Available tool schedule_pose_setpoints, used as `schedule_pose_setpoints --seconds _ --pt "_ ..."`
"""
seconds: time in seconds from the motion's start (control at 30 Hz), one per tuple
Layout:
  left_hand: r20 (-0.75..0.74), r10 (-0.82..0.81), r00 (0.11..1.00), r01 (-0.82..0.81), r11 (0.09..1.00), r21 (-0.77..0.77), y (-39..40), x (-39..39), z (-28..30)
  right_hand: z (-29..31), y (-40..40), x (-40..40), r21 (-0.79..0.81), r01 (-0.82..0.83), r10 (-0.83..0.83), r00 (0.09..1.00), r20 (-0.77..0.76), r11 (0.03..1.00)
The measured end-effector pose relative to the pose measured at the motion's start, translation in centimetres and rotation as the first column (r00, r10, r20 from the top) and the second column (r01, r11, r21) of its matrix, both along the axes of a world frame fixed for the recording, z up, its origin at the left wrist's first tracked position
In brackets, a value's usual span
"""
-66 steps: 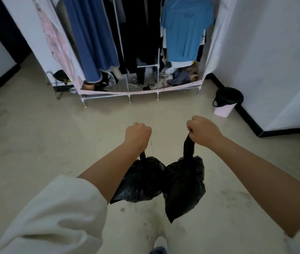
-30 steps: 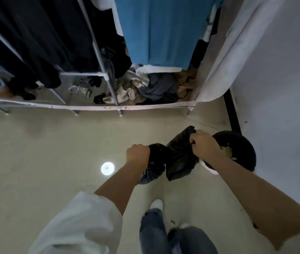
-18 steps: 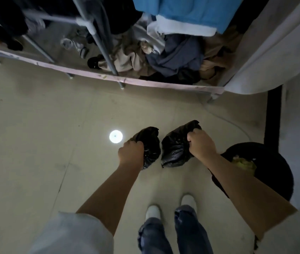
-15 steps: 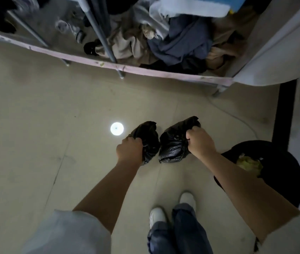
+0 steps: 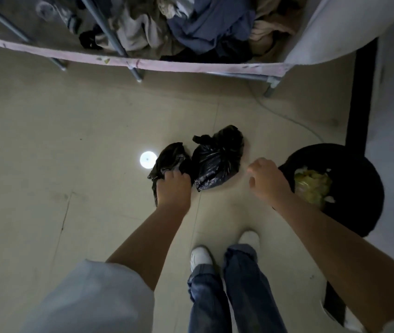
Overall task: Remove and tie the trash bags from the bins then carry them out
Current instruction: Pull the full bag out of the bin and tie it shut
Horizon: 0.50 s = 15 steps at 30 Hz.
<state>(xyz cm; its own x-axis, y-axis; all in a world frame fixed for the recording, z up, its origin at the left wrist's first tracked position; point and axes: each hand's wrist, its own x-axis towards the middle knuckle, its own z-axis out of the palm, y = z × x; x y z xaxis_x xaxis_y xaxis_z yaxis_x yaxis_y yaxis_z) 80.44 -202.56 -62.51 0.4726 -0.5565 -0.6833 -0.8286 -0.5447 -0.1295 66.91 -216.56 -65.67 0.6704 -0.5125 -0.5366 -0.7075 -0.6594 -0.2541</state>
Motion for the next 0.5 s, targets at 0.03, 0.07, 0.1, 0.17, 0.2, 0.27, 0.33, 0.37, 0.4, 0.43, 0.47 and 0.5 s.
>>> schedule_pose_setpoints --seconds 0.03,0.07,0.1,0.17,0.2,0.27,0.33,0.37,0.4,0.43,0.47,0.5 --pt "-0.005 -0.030 1.000 0.030 0.999 -0.014 -0.4 -1.3 0.6 0.6 -0.1 -1.5 -0.015 0.024 -0.024 1.000 -0.010 1.000" --pt "-0.010 -0.060 0.998 0.060 0.998 -0.024 -0.8 -2.7 1.1 1.0 -0.3 -3.0 -0.039 0.041 -0.042 0.999 -0.015 0.998" --pt "-0.014 -0.095 0.995 0.095 0.995 -0.033 -1.2 -4.1 1.5 1.4 -0.5 -4.5 -0.065 0.061 -0.063 0.998 -0.022 0.996" --pt "-0.014 -0.164 0.986 0.163 0.985 -0.047 -2.0 -6.9 2.5 2.1 -0.9 -7.8 -0.121 0.085 -0.093 0.994 -0.061 0.989" --pt "-0.007 -0.189 0.982 0.188 0.980 -0.057 -2.4 -8.1 2.8 1.9 -1.1 -9.4 -0.136 0.096 -0.106 0.992 -0.068 0.986" --pt "0.011 -0.213 0.977 0.213 0.974 -0.081 -3.4 -10.7 3.0 1.5 -1.3 -12.6 -0.134 0.181 -0.190 0.980 -0.060 0.974" --pt "0.023 -0.207 0.978 0.209 0.973 -0.099 -4.0 -13.5 2.6 0.5 -1.1 -16.0 -0.193 0.244 -0.241 0.970 0.037 0.950" --pt "0.027 -0.200 0.979 0.202 0.973 -0.111 -4.3 -14.9 2.1 -0.2 -1.3 -17.7 -0.228 0.251 -0.230 0.966 0.115 0.941" --pt "0.025 -0.197 0.980 0.198 0.973 -0.116 -4.5 -16.4 1.4 -0.9 -1.3 -19.6 -0.234 0.236 -0.209 0.968 0.136 0.943" --pt "0.020 -0.192 0.981 0.192 0.973 -0.126 -4.6 -18.0 0.6 -1.7 -1.2 -21.6 -0.222 0.216 -0.194 0.974 0.119 0.951" --pt "0.016 -0.183 0.983 0.184 0.973 -0.138 -4.8 -19.4 -0.3 -2.7 -1.2 -23.5 -0.211 0.191 -0.178 0.981 0.077 0.959" --pt "0.011 -0.178 0.984 0.178 0.972 -0.151 -4.9 -20.9 -1.4 -3.8 -1.0 -25.3 -0.233 0.139 -0.130 0.990 0.054 0.962"
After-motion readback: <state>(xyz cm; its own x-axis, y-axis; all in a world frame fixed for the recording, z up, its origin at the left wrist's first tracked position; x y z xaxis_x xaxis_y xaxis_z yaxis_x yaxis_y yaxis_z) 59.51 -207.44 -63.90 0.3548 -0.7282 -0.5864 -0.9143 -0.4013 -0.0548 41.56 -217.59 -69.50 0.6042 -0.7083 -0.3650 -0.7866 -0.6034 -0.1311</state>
